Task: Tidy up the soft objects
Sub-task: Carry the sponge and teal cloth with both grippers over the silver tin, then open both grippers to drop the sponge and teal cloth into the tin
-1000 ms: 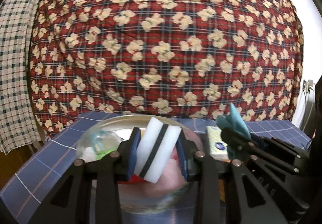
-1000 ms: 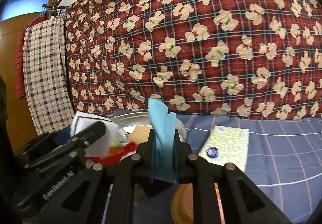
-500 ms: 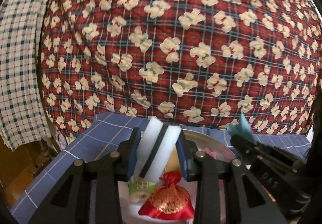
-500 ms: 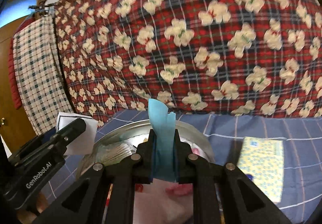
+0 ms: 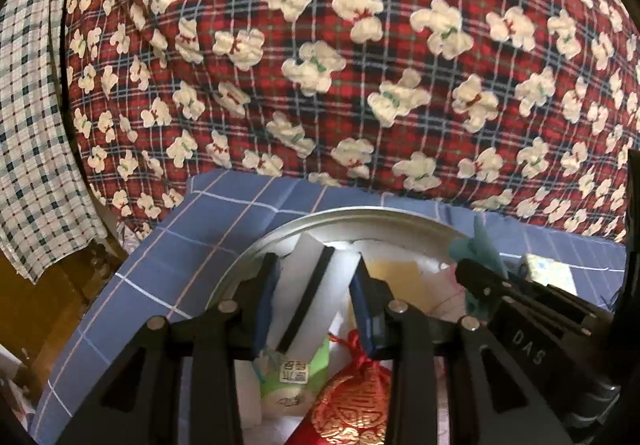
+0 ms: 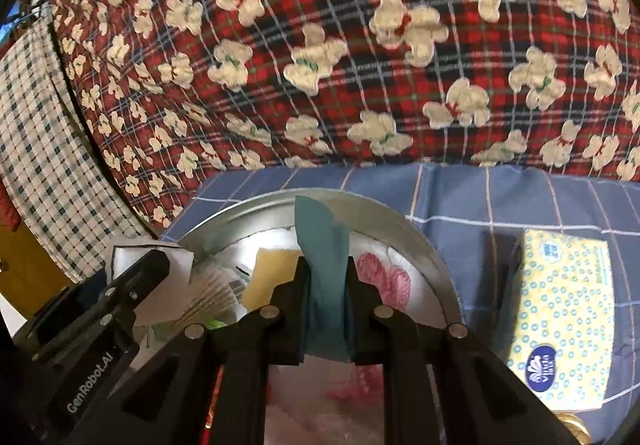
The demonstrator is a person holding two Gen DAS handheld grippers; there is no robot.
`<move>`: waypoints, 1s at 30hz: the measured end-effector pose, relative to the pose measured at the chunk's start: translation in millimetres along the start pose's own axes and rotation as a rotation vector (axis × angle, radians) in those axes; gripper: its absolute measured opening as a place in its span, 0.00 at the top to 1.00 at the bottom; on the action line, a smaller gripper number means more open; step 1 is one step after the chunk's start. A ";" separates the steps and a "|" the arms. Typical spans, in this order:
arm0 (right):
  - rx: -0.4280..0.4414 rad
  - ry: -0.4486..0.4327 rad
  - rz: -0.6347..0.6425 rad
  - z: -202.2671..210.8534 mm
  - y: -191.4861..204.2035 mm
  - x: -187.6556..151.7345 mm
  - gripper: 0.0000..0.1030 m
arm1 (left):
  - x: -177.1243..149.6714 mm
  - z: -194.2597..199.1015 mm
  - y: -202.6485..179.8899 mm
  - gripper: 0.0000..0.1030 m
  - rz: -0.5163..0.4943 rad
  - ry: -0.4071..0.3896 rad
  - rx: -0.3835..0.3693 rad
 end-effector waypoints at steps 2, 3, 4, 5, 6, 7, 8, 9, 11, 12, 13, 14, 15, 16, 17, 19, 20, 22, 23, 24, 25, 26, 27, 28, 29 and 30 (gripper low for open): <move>0.015 0.033 -0.010 -5.5 0.3 -2.3 0.84 | -0.9 -5.1 1.2 0.67 -0.005 0.016 0.014; 0.020 0.051 -0.014 -7.9 0.8 -4.2 0.84 | -2.0 -7.0 1.3 0.67 -0.007 0.027 0.016; 0.027 0.067 -0.020 -9.9 1.2 -6.4 0.84 | -3.5 -9.4 0.8 0.67 -0.008 0.041 0.016; 0.039 0.083 -0.027 -12.0 1.9 -8.5 0.84 | -5.1 -11.0 -0.1 0.67 -0.012 0.050 0.018; 0.055 0.097 -0.040 -13.3 2.1 -10.4 0.84 | -6.3 -12.3 -0.9 0.66 -0.018 0.058 0.022; 0.075 0.109 -0.061 -13.5 1.9 -12.0 0.84 | -7.5 -12.8 -1.4 0.63 -0.023 0.063 0.026; 0.090 0.119 -0.080 -13.4 1.4 -13.6 0.82 | -9.1 -13.2 -1.7 0.62 -0.031 0.069 0.035; 0.104 0.133 -0.099 -12.9 0.6 -15.2 0.80 | -10.9 -13.3 -1.9 0.57 -0.034 0.074 0.039; 0.118 0.142 -0.117 -11.8 0.2 -17.0 0.75 | -13.0 -14.0 -1.1 0.39 -0.039 0.086 0.049; 0.122 0.137 -0.124 -9.3 -0.6 -17.5 0.73 | -13.7 -14.0 0.0 0.29 -0.040 0.090 0.062; 0.130 0.126 -0.129 -6.4 -1.4 -17.2 0.72 | -13.6 -12.5 1.9 0.24 -0.041 0.085 0.082; 0.136 0.112 -0.133 -2.8 -2.5 -16.7 0.71 | -13.1 -11.3 4.3 0.15 -0.035 0.078 0.090; 0.141 0.097 -0.135 1.1 -3.7 -16.0 0.68 | -12.3 -9.6 7.3 0.06 -0.025 0.072 0.102; 0.146 0.084 -0.139 5.0 -4.7 -15.4 0.66 | -11.3 -7.5 10.3 0.03 -0.013 0.066 0.120; 0.149 0.075 -0.142 7.6 -5.5 -14.5 0.60 | -10.5 -5.1 13.1 0.00 -0.004 0.057 0.130; 0.165 0.037 -0.161 16.4 -8.8 -13.1 0.47 | -7.9 1.8 14.8 0.00 0.004 0.034 0.121; 0.168 0.016 -0.168 20.5 -10.5 -12.5 0.39 | -7.6 4.1 14.7 0.00 -0.002 0.025 0.119; 0.162 -0.046 -0.168 31.8 -12.2 -13.2 0.34 | -7.8 11.0 13.0 0.00 -0.023 -0.003 0.122; 0.153 -0.075 -0.156 36.9 -11.6 -14.2 0.34 | -8.5 13.1 11.4 0.00 -0.032 -0.015 0.122; 0.143 -0.098 -0.144 41.0 -11.2 -14.5 0.34 | -10.1 16.1 10.1 0.00 -0.044 -0.034 0.126; 0.128 -0.126 -0.129 45.0 -10.5 -15.4 0.34 | -11.0 17.7 9.7 0.00 -0.051 -0.047 0.128; 0.102 -0.164 -0.107 50.0 -9.5 -16.7 0.34 | -12.3 19.2 8.7 0.00 -0.056 -0.057 0.126; 0.084 -0.185 -0.094 52.8 -10.3 -17.0 0.34 | -15.1 19.9 7.4 0.00 -0.058 -0.064 0.119; 0.060 -0.213 -0.076 56.0 -9.7 -18.1 0.33 | -16.9 19.8 6.9 0.00 -0.056 -0.066 0.114; 0.046 -0.231 -0.063 57.7 -9.7 -18.8 0.33 | -19.0 19.9 6.1 0.00 -0.055 -0.066 0.111; 0.030 -0.248 -0.047 58.5 -9.8 -19.6 0.33 | -22.1 18.4 5.7 0.00 -0.056 -0.065 0.114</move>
Point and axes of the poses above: each gripper's, at about its wrist camera, not at the fingertips, and z roughly against the way its jaws point, y to its left, x to its top, the point moved 3 cm from there along -z, roughly the way its jaws point, and after that the axes turned 11 degrees about -y, right-handed, at the moved point
